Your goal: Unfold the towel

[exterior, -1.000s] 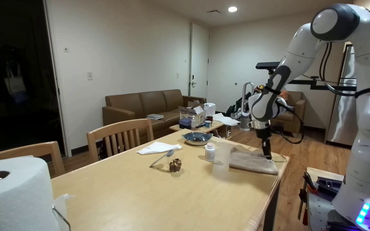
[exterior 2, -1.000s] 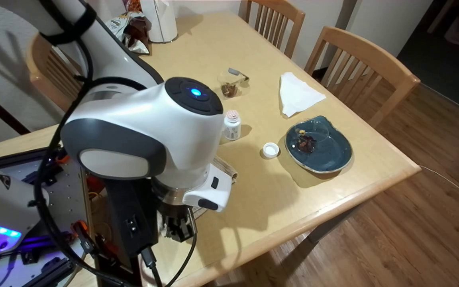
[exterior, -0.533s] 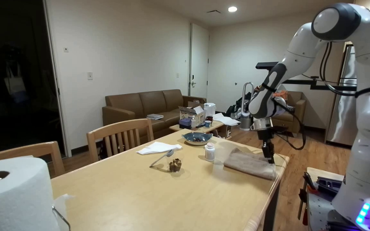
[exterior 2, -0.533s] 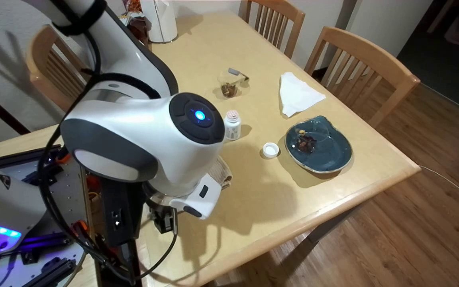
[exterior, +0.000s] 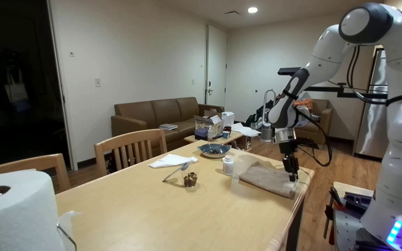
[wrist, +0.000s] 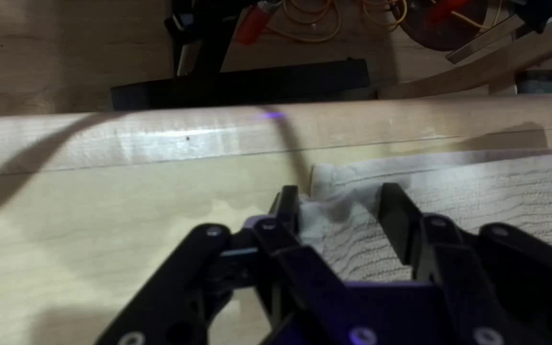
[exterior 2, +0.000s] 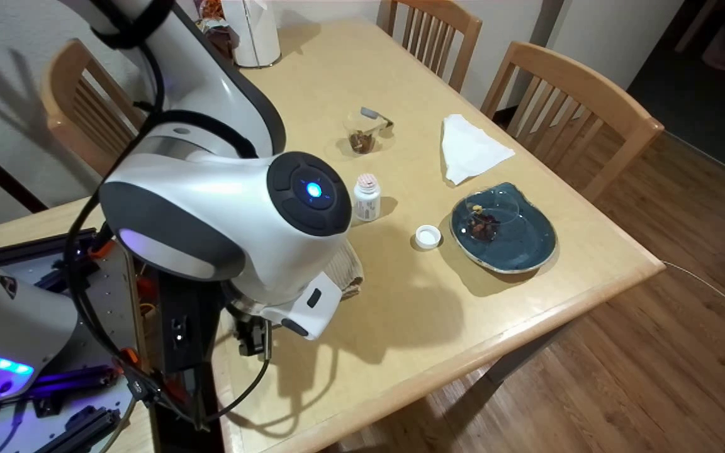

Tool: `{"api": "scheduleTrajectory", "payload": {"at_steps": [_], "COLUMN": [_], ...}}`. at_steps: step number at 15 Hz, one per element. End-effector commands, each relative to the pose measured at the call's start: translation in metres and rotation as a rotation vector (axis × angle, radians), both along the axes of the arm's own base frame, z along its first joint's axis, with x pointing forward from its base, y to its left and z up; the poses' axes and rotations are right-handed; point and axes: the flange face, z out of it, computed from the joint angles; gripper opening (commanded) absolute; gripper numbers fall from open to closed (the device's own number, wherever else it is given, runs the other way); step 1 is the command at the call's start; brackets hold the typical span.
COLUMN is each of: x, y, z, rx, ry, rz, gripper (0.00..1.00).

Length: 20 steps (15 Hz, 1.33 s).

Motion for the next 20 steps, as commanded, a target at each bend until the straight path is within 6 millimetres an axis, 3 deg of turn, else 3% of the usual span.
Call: {"api": "scheduleTrajectory", "payload": {"at_steps": [1,2,4,5,6,11,15,17,20], "x": [-0.009,-0.001,-0.002,-0.002,-0.002,0.000,0.015,0.028,0.040], "y": [0.015,0.006,0.010,0.012,0.011,0.004,-0.002,-0.009,-0.014], "z": [-0.008,-0.003,-0.005,-0.005,-0.001,0.023,0.050,0.054,0.043], "rx": [0.009,0.005,0.008,0.009,0.008,-0.044,-0.142,-0.198,-0.206], "ry": [0.017,0.010,0.015,0.016,0.004,-0.042,-0.158,-0.244,-0.298], "rz": [0.039,0.013,0.022,0.026,0.016,-0.009,0.024,0.066,0.091], "gripper": [0.81,0.62,0.75,0.99,0.96,1.00,1.00,1.00,1.00]}}
